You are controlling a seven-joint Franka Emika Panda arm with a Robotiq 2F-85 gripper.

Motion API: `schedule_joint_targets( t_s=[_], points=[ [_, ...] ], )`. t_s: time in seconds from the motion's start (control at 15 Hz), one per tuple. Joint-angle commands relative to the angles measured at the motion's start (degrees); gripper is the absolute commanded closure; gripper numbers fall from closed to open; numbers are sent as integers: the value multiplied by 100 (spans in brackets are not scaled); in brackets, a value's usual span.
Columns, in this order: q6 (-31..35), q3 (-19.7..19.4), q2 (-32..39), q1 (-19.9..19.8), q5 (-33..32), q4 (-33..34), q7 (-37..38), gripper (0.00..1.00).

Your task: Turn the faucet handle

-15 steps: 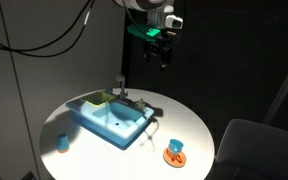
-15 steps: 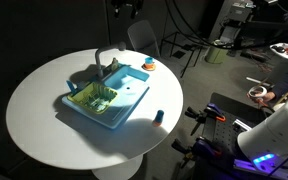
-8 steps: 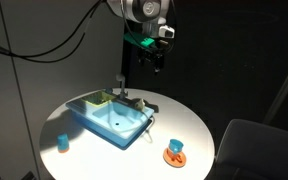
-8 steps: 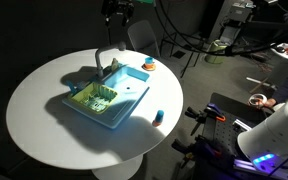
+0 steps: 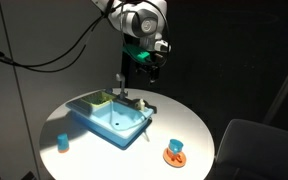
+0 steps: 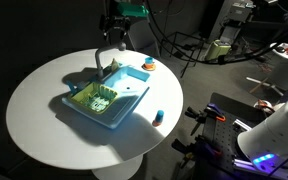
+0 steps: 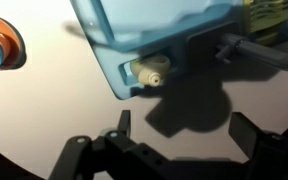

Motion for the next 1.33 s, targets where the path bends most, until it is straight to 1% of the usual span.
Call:
schedule_joint_targets(
  t_s=[0.0,0.27,0.4,0.47,0.93,1.27],
  points=[
    [-53,-46,174,138,-123,170,755,0],
    [44,-74,131,318,-116,59,1498,0],
    [-59,-62,67,365,-112,24,1675,0],
    [1,11,136,279,-42,16,1405,0],
    [5,21,159,275,-16,17,1440,0],
    [79,137,329,268,275,103,1548,0]
  ],
)
